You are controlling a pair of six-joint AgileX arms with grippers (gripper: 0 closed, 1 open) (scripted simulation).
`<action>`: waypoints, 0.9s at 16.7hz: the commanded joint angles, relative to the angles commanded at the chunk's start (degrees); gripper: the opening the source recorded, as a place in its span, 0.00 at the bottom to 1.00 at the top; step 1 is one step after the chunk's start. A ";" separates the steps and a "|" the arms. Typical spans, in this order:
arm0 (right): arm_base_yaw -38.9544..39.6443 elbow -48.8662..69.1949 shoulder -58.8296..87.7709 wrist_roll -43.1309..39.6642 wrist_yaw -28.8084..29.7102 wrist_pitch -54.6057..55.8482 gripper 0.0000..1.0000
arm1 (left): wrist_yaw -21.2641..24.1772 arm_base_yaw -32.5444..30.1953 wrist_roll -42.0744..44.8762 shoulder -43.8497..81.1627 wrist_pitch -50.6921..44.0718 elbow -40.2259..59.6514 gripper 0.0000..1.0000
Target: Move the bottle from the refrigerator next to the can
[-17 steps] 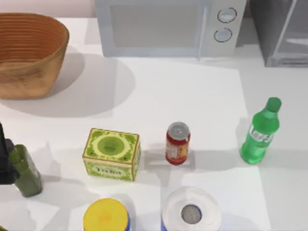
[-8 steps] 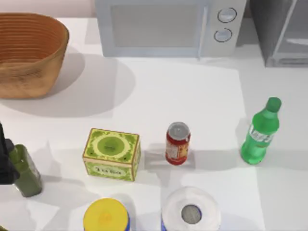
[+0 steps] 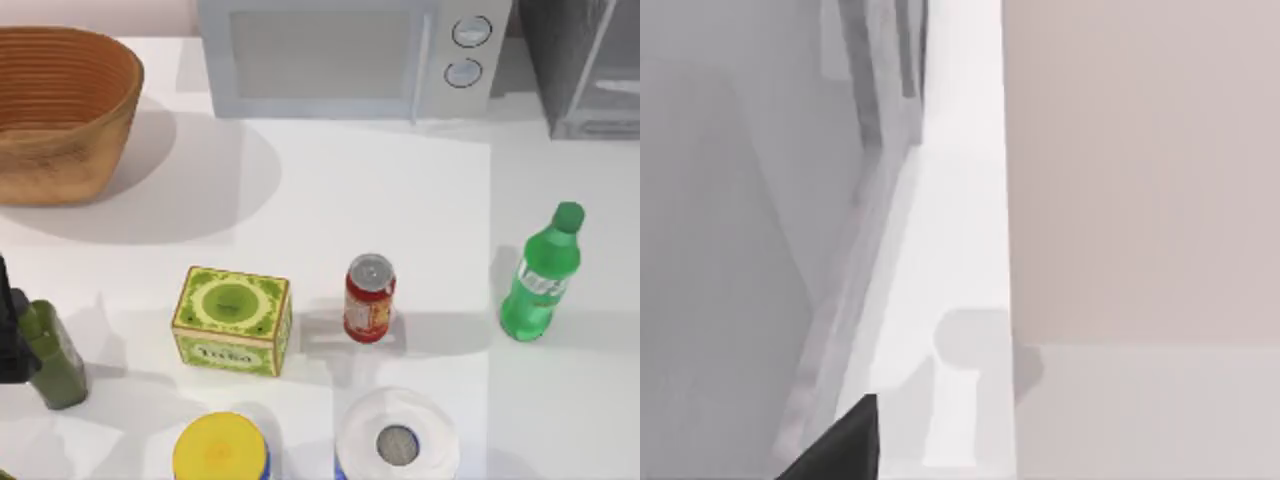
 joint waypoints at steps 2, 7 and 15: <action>1.30 -0.06 -0.06 1.46 0.30 1.42 1.00 | 0.00 0.00 0.00 0.00 0.00 0.00 1.00; 0.63 -0.65 -0.47 1.41 0.29 1.72 1.00 | 0.00 0.00 0.00 0.00 0.00 0.00 1.00; 21.73 -6.99 -4.21 16.03 16.42 9.50 1.00 | 0.00 0.00 0.00 0.00 0.00 0.00 1.00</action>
